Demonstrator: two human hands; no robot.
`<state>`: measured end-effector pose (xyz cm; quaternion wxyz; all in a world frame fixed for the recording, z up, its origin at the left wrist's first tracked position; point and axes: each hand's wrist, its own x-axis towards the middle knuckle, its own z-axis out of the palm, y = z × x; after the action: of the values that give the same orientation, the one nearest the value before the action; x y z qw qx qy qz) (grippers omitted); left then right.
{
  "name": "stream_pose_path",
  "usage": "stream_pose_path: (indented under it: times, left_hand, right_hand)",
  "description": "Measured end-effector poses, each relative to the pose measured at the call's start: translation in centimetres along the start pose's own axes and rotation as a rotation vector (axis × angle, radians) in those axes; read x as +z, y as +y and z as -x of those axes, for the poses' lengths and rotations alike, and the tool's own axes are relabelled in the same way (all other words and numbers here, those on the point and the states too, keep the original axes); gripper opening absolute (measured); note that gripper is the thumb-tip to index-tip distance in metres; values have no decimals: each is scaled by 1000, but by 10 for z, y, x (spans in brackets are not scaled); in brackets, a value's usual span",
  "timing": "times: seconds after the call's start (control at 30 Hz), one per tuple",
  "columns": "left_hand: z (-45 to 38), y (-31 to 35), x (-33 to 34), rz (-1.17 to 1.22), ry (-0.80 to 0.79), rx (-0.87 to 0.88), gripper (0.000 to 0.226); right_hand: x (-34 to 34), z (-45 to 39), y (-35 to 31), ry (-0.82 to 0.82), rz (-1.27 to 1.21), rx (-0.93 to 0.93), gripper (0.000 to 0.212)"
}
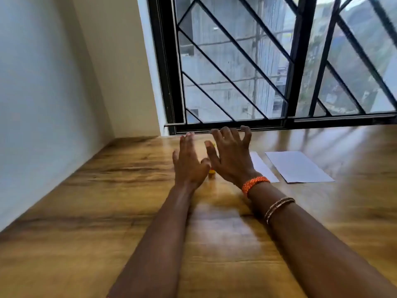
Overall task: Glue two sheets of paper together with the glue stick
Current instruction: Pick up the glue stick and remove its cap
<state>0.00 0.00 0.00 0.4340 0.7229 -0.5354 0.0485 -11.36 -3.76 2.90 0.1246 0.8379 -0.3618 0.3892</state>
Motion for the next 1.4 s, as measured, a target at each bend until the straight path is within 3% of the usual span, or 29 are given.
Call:
stream_pose_path:
  times: [0.13,0.23,0.3,0.43,0.57,0.77,0.93,1.03,1.2,1.3,1.4]
  left_hand:
    - [2,-3,-3,-25,-101,-2,67]
    - [12,-3,-6,-15,-171,21,76]
    - [13,0,-8,9,-190,42,70]
    - [10,11,-11,21,7,168,26]
    - [7,20,-13,-27,216,264,14]
    - [5,24,-17,-92,297,230,25]
    - [3,29,-28,-63,325,323,27]
    - [2,24,-34,-119,325,376,27]
    - [4,22,-30,-198,302,437,24]
    - [2,19,-27,-299,369,428,24]
    - [-1,14,-26,-423,438,403,27]
  right_hand:
    - [4,4,-4,-32,62,-56,44]
    - [5,7,-1,-33,-24,-60,28]
    - [5,6,1,-17,-101,-45,21]
    - [6,3,2,99,-320,31,15]
    - [0,-1,-5,175,-535,141,18]
    - [-10,-11,-12,102,-612,260,19]
    - [-25,-12,-15,153,-464,53,15]
    - [-32,-7,-11,195,-283,-141,33]
    - [-34,2,0,181,-62,-215,31]
    - [-32,3,0,148,-170,-97,23]
    - [-28,3,-5,70,-469,77,22]
